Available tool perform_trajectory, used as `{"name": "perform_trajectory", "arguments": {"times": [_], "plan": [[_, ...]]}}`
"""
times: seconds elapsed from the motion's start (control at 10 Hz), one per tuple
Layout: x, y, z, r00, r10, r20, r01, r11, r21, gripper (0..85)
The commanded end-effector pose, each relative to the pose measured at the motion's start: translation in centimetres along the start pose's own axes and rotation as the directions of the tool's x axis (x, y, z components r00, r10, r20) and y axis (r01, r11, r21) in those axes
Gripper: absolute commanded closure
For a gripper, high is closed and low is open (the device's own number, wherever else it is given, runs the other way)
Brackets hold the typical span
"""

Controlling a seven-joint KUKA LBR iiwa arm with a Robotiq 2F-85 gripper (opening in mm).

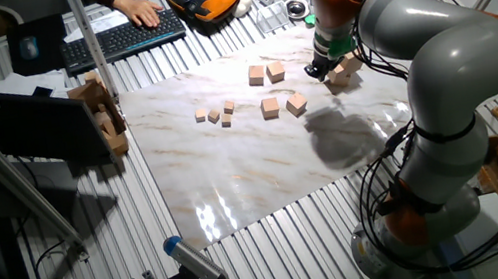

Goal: Stack the blocks into a cross shape

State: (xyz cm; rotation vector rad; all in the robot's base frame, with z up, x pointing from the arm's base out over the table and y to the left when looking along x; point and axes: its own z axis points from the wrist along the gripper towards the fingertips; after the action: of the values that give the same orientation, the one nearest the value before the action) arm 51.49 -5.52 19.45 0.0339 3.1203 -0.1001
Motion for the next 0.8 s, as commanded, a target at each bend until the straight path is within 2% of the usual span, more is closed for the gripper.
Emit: {"name": "perform_trajectory", "arguments": {"times": [0.0, 0.2, 0.7], "plan": [[0.00, -0.01, 0.01, 1.000, 0.002, -0.001, -0.002, 1.000, -0.001, 85.0], [-0.03, -0.05, 0.01, 1.000, 0.002, -0.008, -0.002, 1.000, -0.004, 85.0], [-0.09, -0.11, 0.02, 1.000, 0.000, -0.003, 0.000, 1.000, -0.006, 85.0]]}}
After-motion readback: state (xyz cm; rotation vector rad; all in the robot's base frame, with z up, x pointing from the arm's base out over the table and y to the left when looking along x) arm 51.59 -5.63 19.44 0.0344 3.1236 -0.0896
